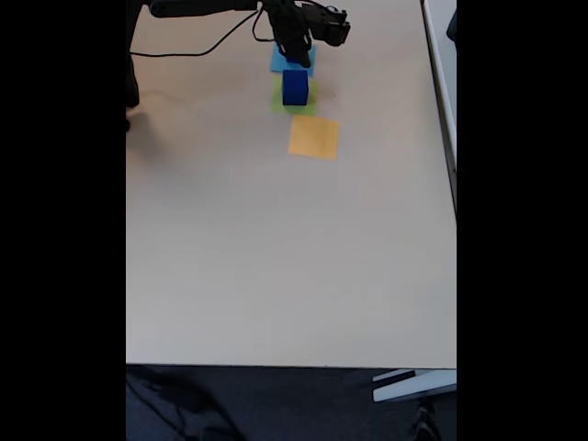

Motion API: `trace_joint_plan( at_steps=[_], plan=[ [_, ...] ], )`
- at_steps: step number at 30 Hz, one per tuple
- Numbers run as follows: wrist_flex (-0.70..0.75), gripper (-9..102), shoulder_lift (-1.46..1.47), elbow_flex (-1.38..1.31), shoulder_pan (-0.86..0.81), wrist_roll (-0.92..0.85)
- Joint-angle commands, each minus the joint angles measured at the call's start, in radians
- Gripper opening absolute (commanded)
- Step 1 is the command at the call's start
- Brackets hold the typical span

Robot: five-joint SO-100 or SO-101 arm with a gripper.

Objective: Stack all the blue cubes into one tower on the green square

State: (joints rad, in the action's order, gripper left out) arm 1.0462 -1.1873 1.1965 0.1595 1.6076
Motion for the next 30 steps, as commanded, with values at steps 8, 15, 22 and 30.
trace_joint_plan(
  at_steps=[8,15,22,30],
  plan=[
    [-0.041,0,-0.135,0.055,-0.026,-0.009],
    [-0.046,0,-0.130,0.071,-0.028,-0.006],
    [-0.057,0,-0.129,0.107,-0.020,0.018],
    [-0.067,0,-0.124,0.124,-0.018,0.025]
  ],
)
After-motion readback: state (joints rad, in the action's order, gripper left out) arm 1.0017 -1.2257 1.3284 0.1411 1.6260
